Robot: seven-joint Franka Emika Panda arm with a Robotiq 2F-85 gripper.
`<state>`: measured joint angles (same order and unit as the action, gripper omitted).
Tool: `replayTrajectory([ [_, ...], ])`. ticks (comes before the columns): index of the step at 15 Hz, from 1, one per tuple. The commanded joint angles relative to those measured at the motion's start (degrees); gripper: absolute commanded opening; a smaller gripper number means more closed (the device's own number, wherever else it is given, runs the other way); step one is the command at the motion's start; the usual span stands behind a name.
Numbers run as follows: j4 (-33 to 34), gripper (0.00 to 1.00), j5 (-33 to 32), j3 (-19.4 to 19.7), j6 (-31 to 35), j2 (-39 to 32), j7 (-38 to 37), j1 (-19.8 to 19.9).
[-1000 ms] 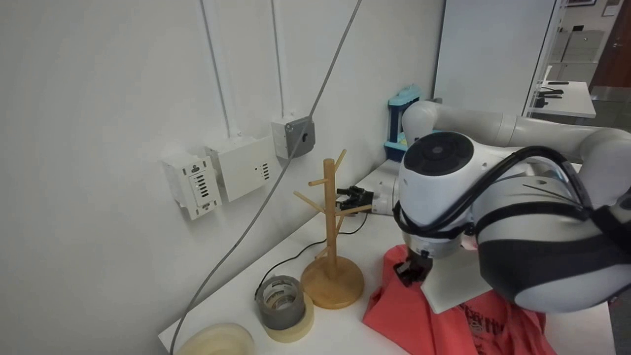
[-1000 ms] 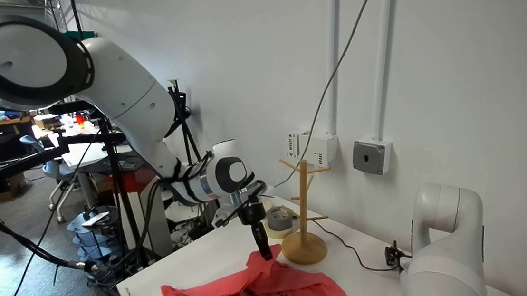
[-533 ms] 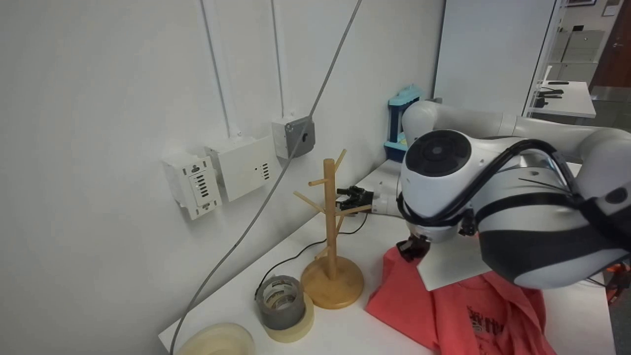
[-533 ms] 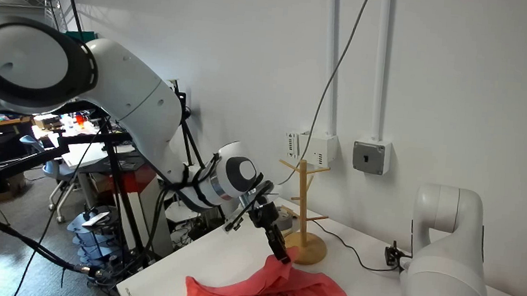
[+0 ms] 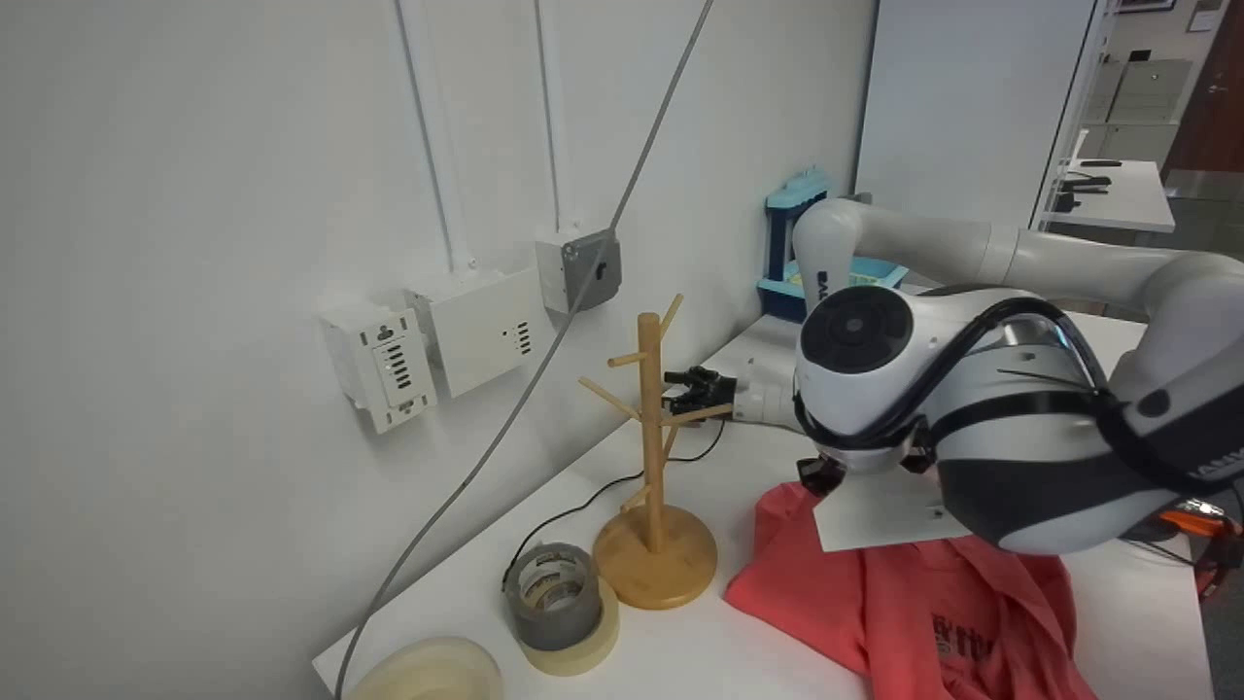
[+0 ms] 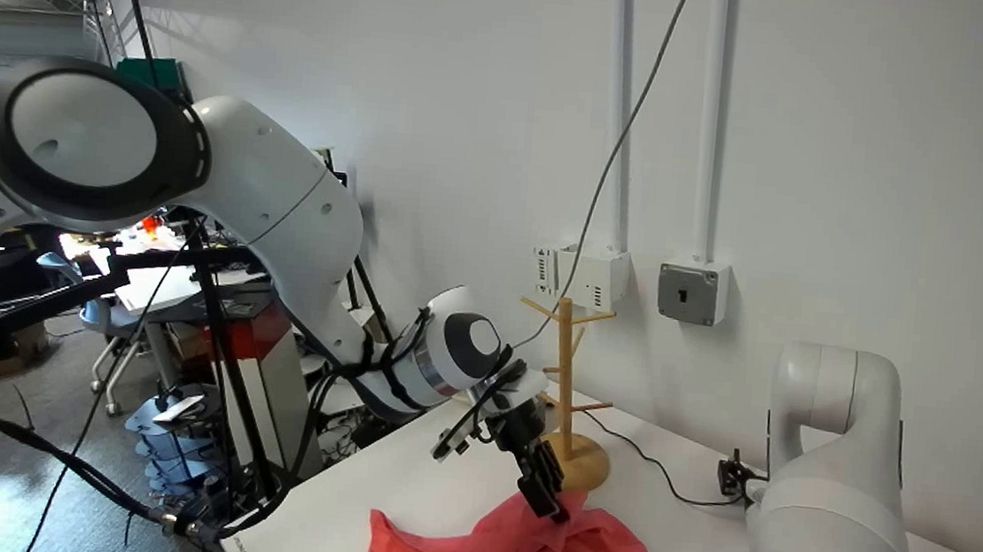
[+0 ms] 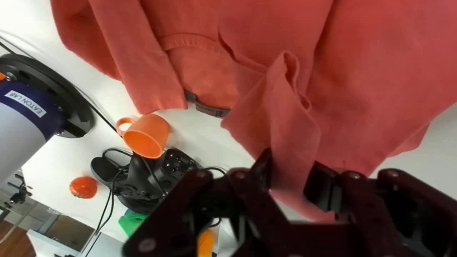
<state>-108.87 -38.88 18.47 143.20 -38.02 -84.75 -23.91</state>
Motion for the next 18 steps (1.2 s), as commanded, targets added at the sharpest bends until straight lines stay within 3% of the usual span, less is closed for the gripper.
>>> replayTrajectory([
  [1, 2.93, 0.04, -3.28, 0.08, -2.24, -2.09, -6.71, 0.73],
  [2, 3.28, 0.41, -3.79, -0.11, -2.86, -2.37, -8.0, 0.81],
  [4, 3.5, 0.49, -4.55, -0.65, -3.82, -2.46, -9.57, 0.93],
  [10, 0.17, 0.95, -4.76, -4.29, -2.66, 1.07, -9.51, 2.25],
  [12, -2.18, 1.0, -3.69, -6.71, -2.43, 3.57, -7.41, 2.95],
  [18, -10.35, 1.0, -0.87, -13.98, 0.1, 10.14, -4.75, 5.66],
])
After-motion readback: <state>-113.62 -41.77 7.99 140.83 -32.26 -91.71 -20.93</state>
